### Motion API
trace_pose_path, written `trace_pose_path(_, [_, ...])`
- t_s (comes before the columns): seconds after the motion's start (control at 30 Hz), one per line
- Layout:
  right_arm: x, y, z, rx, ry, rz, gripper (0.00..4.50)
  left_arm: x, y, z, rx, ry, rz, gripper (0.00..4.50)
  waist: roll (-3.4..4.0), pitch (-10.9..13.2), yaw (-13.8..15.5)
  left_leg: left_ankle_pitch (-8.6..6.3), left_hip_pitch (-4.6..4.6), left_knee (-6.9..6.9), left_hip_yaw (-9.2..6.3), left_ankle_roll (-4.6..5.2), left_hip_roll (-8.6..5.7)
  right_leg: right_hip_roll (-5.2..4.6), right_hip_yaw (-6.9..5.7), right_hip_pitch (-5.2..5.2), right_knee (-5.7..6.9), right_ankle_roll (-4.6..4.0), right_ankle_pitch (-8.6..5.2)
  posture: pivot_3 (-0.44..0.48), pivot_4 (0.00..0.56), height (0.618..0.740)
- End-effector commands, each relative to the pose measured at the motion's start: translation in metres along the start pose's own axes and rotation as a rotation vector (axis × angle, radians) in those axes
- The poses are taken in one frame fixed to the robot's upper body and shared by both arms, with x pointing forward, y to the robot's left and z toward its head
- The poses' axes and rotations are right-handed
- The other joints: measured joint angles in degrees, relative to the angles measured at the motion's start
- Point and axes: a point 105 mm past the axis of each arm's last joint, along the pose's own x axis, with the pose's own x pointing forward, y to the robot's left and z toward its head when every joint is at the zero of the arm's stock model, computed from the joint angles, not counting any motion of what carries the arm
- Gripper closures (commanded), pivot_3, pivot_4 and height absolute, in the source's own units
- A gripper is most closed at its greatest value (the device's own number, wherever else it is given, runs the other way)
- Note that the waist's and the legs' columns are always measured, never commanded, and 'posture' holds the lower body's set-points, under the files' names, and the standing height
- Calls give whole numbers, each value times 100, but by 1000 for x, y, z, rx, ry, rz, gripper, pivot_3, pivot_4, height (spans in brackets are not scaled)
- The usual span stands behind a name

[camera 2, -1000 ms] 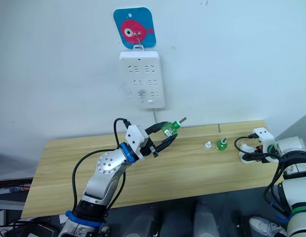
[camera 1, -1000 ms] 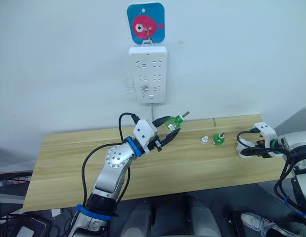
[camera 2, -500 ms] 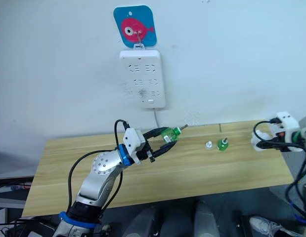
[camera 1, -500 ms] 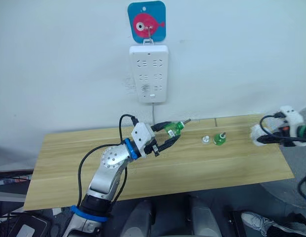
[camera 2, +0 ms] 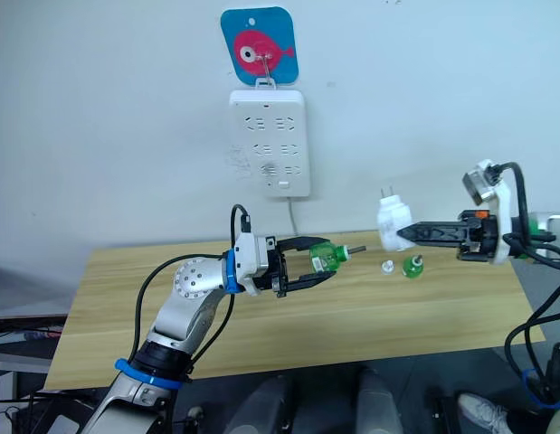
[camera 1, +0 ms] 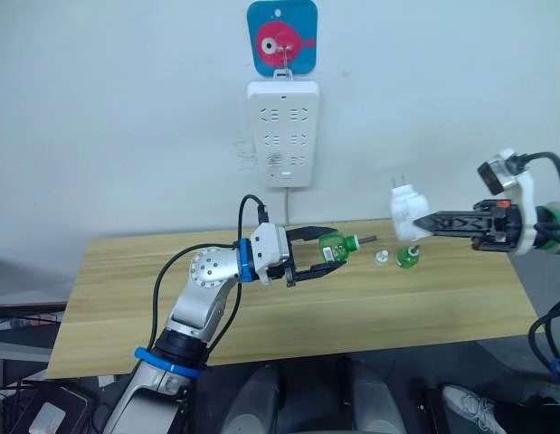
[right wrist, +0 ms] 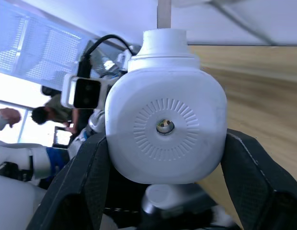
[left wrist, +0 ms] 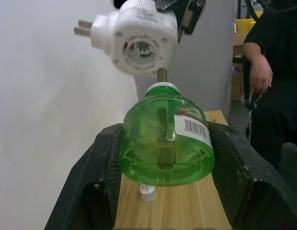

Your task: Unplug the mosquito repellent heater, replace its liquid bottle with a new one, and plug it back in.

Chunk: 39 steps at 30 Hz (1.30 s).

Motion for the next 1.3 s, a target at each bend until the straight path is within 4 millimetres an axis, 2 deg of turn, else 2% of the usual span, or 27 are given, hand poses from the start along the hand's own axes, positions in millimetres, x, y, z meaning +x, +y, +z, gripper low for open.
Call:
trace_pose_path(0.03, [-1, 18, 7, -50, -29, 46, 1534, 0, 12, 17, 37, -48, 16, 2235, 0, 0, 12, 0, -1, 0, -5, 0, 1, 0, -6, 1, -3, 0, 0, 69, 252, 740])
trace_pose_path(0.77, [15, 16, -1, -15, -33, 23, 1534, 11, 18, 30, 54, -103, 22, 2235, 0, 0, 8, 1, 0, 2, -9, 0, 6, 3, -11, 10, -5, -2, 3, 80, 250, 740])
trace_pose_path(1.3, [16, 12, 3, 5, -64, -1, 1534, 18, 7, 37, 47, -128, -29, 2235, 0, 0, 7, 2, 0, 4, -9, 0, 6, 4, -10, 12, -5, -1, 5, 80, 236, 740])
